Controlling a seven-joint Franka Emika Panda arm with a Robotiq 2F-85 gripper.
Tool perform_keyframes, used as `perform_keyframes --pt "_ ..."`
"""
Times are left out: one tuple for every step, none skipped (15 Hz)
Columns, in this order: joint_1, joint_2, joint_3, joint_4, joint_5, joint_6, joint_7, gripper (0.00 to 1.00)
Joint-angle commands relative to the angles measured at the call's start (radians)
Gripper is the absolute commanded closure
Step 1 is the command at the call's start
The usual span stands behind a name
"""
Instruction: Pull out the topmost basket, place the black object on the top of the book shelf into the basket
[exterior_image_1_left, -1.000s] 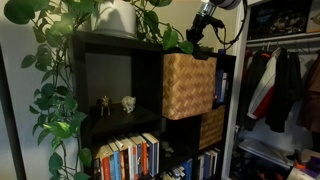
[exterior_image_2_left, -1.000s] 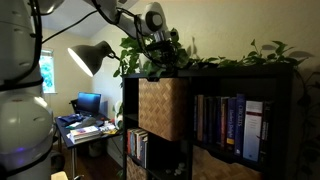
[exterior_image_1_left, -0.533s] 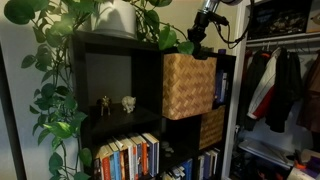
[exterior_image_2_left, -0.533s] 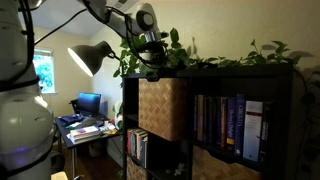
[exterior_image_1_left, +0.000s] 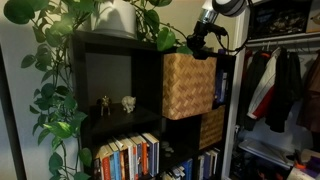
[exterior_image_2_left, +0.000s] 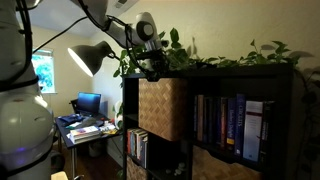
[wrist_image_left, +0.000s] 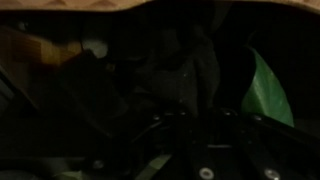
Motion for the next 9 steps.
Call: perform_keyframes --pt "-0.012 -0.048 0.006 -0.031 -0.046 -0.003 0.092 0.49" --pt "-0.016 -0.050 0.008 -0.025 -0.056 -0.010 0.114 0.42" --pt "-0.020 -0.057 0.007 -0.010 -0.062 -0.027 0.134 0.36" --pt "-0.024 -0.063 0.007 -0.002 -0.069 -0.040 0.149 0.29" --pt "-0.029 -0.069 0.009 0.012 -0.075 -0.066 0.167 0.23" --pt "-0.031 -0.074 0.008 0.022 -0.071 -0.087 0.181 0.16" --pt "-0.033 -0.077 0.007 0.036 -0.060 -0.117 0.193 0.10" --pt "-0.033 -0.079 0.006 0.046 -0.051 -0.145 0.198 0.03" --pt "-0.032 -0.072 0.006 0.057 -0.051 -0.188 0.189 0.01"
